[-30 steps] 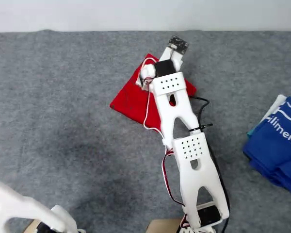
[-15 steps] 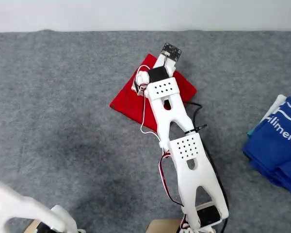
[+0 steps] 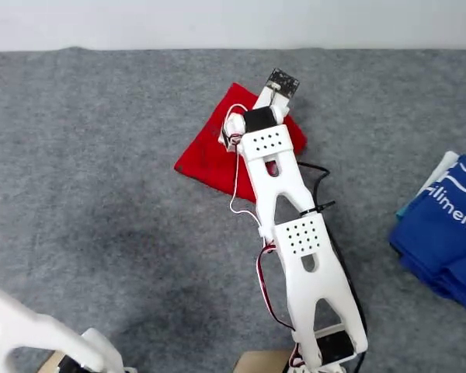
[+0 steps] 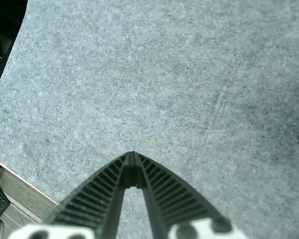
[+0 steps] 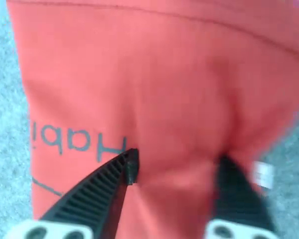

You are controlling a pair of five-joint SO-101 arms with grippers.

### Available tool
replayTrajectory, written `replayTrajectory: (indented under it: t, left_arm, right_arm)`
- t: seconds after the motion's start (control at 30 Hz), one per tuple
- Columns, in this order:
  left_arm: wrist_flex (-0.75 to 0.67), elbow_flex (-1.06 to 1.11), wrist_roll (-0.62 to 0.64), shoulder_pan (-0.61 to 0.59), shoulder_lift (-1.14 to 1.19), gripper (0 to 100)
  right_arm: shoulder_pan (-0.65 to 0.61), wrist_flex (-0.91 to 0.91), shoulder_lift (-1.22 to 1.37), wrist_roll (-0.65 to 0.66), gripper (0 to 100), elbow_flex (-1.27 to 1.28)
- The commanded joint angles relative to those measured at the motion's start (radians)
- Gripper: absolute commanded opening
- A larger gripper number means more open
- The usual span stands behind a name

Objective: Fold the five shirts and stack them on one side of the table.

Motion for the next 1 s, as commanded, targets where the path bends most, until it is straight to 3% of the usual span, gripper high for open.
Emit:
replayTrajectory:
  t: [0.0,0.23,0.5,0.97]
  left_arm:
    - [0.002,-0.005,-0.043,-0.005,-0.028,0]
    - [0.002,-0.007,-0.046,-0.005,-0.029,0]
    - [0.002,-0.008,-0.06,-0.005,-0.031,0]
    - [0.0,-0.008,-0.06,0.0,-0.026,0]
  right_arm:
    - [-0.007,-0.035,0.019,-0.005,4.3,0.003]
    - [0.021,-0.018,0.01,-0.003,0.9,-0.015]
    - [0.119,0.113,-0.039,0.081,0.9,-0.238]
    - [0.214,0.277,-0.325,0.181,0.9,-0.227]
